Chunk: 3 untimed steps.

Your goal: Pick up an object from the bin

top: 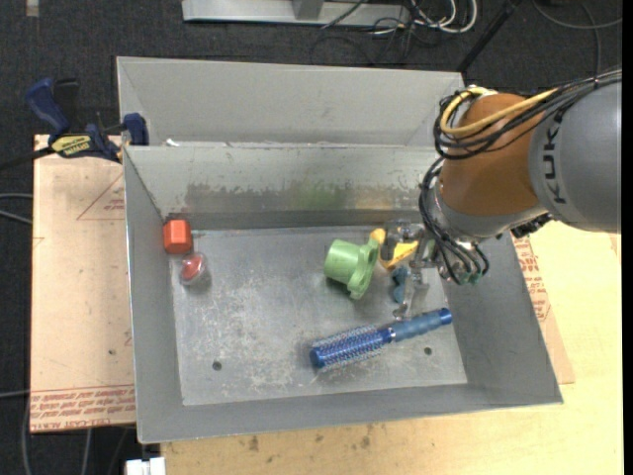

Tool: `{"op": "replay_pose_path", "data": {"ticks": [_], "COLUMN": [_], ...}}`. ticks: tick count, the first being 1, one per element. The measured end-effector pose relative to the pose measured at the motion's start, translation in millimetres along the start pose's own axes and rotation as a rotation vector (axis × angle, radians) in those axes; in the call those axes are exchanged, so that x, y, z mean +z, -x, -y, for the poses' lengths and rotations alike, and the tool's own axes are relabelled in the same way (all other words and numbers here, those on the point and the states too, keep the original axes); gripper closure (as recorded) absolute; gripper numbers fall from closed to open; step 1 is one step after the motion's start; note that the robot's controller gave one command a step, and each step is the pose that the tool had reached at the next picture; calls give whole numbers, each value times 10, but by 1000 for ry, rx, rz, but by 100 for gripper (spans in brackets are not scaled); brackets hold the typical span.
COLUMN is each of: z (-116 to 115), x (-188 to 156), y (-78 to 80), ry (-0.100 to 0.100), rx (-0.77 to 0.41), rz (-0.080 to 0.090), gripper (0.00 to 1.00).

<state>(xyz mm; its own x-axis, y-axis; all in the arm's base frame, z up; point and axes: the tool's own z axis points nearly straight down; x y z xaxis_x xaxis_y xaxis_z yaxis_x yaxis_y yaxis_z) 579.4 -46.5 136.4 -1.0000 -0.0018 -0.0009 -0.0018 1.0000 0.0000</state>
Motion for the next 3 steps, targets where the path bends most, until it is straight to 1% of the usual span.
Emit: {"op": "replay_pose_path", "data": {"ticks": [1,2,3], "z": [367,356,162], "x": [669,662,-1129], "y": [-868,-867,-906], "ry": [0,1,-1], "rx": [-189,-194,-162], "rz": [5,1,10], "gripper": [0,100,100]}}
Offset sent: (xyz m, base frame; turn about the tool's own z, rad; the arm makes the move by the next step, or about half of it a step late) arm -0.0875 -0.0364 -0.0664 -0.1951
